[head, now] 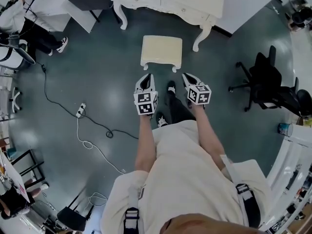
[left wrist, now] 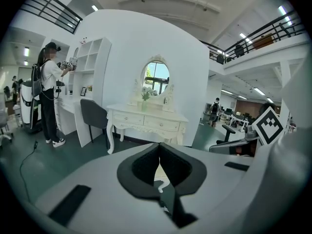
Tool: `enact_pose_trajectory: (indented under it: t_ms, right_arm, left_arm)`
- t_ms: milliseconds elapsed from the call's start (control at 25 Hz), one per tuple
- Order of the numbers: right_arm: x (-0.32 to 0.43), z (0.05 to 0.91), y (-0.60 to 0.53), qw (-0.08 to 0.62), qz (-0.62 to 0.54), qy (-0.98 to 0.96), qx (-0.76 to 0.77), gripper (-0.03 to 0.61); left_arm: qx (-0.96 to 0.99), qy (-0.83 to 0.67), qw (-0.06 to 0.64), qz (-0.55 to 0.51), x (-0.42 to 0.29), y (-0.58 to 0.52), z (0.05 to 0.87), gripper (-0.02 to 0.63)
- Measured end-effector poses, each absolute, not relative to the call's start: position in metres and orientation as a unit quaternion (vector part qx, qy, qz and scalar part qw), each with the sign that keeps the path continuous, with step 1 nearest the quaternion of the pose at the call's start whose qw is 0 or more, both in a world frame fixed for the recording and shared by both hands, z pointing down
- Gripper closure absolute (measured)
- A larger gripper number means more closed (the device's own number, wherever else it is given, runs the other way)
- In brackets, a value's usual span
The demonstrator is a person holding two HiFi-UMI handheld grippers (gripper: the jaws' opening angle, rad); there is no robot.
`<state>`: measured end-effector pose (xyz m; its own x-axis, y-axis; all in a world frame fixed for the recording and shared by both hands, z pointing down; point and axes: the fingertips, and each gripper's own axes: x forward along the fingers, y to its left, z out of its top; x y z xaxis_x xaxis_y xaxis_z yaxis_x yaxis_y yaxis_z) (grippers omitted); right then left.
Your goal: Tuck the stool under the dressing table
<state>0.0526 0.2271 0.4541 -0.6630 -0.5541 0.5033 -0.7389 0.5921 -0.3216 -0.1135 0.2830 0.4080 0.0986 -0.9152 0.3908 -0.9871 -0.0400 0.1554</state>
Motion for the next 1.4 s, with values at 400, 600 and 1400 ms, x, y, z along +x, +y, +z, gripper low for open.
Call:
enact_pose_trajectory:
  t_ms: [400, 600, 1400]
  right_arm:
    - [0.032, 0.486, 0.121, 0.180, 0.291, -0.853, 0.394, 0.534]
    - [0.036, 0.516, 0.078, 0.193, 0.313, -0.842, 0.396, 0.533]
    - [0.068, 0.723, 0.044, 0.278, 0.351, -0.816, 0.364, 0.532]
  left_arm:
    - [0.708, -0.664, 0.196, 0.138, -0.140, 0.178, 0.442, 0.597]
    - [0.700, -0.659, 0.234, 0.145, -0.142, 0.134, 0.479, 0.597]
    - [0.694, -0.608, 0.306, 0.234, -0.177, 0.081, 0.697, 0.597]
